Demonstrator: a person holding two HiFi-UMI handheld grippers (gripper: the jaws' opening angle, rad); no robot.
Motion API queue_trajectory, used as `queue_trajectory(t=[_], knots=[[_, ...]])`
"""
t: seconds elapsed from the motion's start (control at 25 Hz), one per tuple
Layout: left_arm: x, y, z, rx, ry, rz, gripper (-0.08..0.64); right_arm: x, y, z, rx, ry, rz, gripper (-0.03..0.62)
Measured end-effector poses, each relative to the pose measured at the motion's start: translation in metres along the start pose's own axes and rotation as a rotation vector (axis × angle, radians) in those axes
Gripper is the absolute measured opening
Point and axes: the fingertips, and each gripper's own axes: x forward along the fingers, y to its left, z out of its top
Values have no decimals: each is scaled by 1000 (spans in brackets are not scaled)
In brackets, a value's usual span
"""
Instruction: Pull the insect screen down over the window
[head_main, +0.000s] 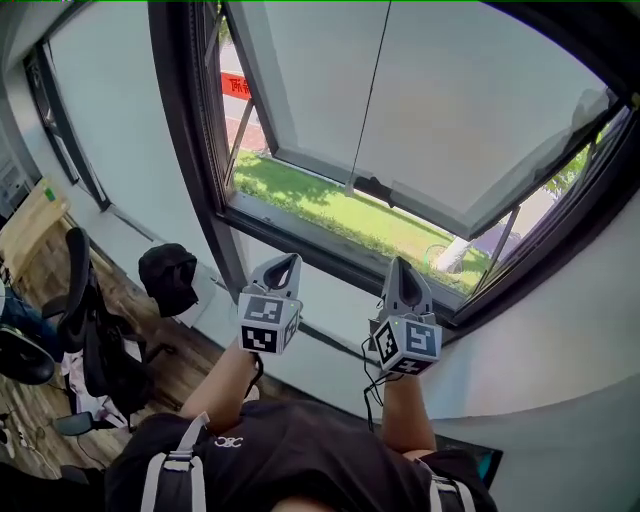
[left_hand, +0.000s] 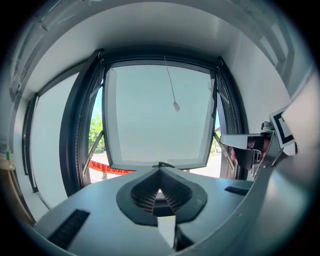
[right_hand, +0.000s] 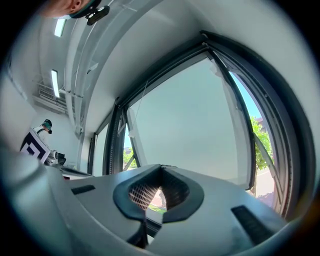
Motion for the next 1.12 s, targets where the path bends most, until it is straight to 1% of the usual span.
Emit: queue_trajectory(t=[0.16, 0.28, 0.4, 0.48, 0.56, 0.68, 0.72, 0.76, 0.8, 0.84, 0.92, 1.0, 1.04, 1.08, 1.12], knots=[[14, 25, 6, -1, -12, -59, 12, 8, 13, -6, -21, 3, -57, 3], [25, 44, 8, 35, -11, -99, 11, 15, 22, -12, -29, 7, -112, 3], [35, 58, 15, 78, -26, -145, 11, 19, 29, -16, -63, 9, -158, 5], [43, 65, 22, 135, -37, -171, 12, 22, 33, -15, -90, 6, -178, 5], [49, 70, 29, 219, -50, -178, 12, 20, 34, -14, -128, 8, -199, 5], [54, 70, 40, 321, -83, -185, 12, 13, 28, -8, -242, 12, -244, 5], [57, 69, 44, 360, -98, -185, 12, 12, 24, -3, -298, 14, -266, 5], [59, 69, 48, 415, -114, -179, 12, 12, 21, 3, -365, 19, -290, 5], [61, 68, 51, 487, -131, -166, 12, 10, 17, 9, -448, 29, -315, 5], [62, 66, 54, 565, -148, -147, 12, 8, 13, 15, -551, 46, -340, 5], [61, 62, 63, 713, -188, -97, 12, 0, 5, 26, -818, 104, -391, 5], [60, 57, 73, 856, -229, -37, 12, -7, -5, 34, -1099, 188, -439, 5], [60, 54, 79, 927, -248, -6, 12, -10, -11, 36, -1204, 230, -459, 5], [59, 52, 84, 989, -266, 20, 15, -12, -17, 38, -1273, 263, -473, 5], [59, 49, 90, 1035, -280, 38, 15, -14, -22, 40, -1308, 285, -483, 5]])
